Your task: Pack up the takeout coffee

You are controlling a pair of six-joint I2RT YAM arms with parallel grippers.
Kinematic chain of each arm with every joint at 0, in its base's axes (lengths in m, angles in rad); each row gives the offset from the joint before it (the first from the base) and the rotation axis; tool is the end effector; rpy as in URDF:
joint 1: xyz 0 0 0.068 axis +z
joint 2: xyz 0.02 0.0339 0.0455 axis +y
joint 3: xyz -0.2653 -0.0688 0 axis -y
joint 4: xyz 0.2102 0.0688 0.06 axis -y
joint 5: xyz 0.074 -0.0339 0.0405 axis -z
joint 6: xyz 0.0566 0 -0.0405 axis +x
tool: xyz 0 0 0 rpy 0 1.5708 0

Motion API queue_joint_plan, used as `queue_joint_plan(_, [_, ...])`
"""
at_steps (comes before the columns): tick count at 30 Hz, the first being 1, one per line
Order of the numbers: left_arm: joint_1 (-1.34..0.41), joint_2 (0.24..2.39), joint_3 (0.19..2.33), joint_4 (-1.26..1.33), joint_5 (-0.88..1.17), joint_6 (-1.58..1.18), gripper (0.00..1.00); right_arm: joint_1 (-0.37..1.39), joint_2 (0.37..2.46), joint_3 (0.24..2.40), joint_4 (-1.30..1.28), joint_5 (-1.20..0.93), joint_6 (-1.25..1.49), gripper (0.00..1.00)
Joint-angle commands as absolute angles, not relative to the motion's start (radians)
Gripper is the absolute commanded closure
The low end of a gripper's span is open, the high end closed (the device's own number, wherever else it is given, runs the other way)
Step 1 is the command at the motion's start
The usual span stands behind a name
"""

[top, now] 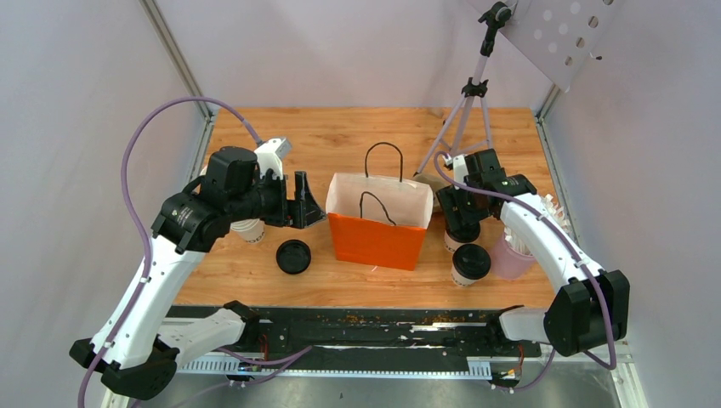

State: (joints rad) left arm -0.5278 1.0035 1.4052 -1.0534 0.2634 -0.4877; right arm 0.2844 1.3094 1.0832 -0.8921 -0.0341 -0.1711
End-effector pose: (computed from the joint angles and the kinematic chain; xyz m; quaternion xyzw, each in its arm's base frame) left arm 0.1219 -0.0881 0.3966 0.0760 0.8871 -0.3166 0.3270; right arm 0.2172 0.0655 0.2637 -0.2237 0.9483 0.0293 0.2230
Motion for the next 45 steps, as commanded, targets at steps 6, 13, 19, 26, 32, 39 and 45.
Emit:
queue_joint_plan(6, [-0.525, 0.998, 1.405, -1.025, 0.268, -0.476, 0.09, 0.279, 1.336, 1.106, -0.923, -0.034, -0.166, 0.20])
queue_joint_plan(13, [-0.524, 0.998, 1.405, -1.025, 0.267, -0.476, 0.09, 0.279, 1.329, 1.122, -0.949, -0.037, -0.160, 0.15])
queue_joint_plan(19, [-0.524, 0.997, 1.404, -1.025, 0.267, -0.476, 0.09, 0.279, 1.331, 1.156, -0.973, -0.028, -0.161, 0.14])
queue_joint_plan(26, [-0.524, 0.996, 1.405, -1.026, 0.265, -0.475, 0.09, 0.279, 1.332, 1.143, -0.966, -0.037, -0.166, 0.16])
queue_joint_plan(32, [-0.524, 0.995, 1.402, -1.027, 0.264, -0.474, 0.09, 0.279, 1.337, 1.121, -0.949, -0.043, -0.166, 0.16])
queue_joint_plan(39, [-0.525, 0.995, 1.402, -1.028, 0.262, -0.472, 0.09, 0.279, 1.355, 1.117, -0.936, -0.051, -0.169, 0.16])
queue_joint_plan(45, [-0.525, 0.998, 1.401, -1.029, 0.258, -0.470, 0.09, 0.279, 1.362, 1.115, -0.938, -0.048, -0.174, 0.21])
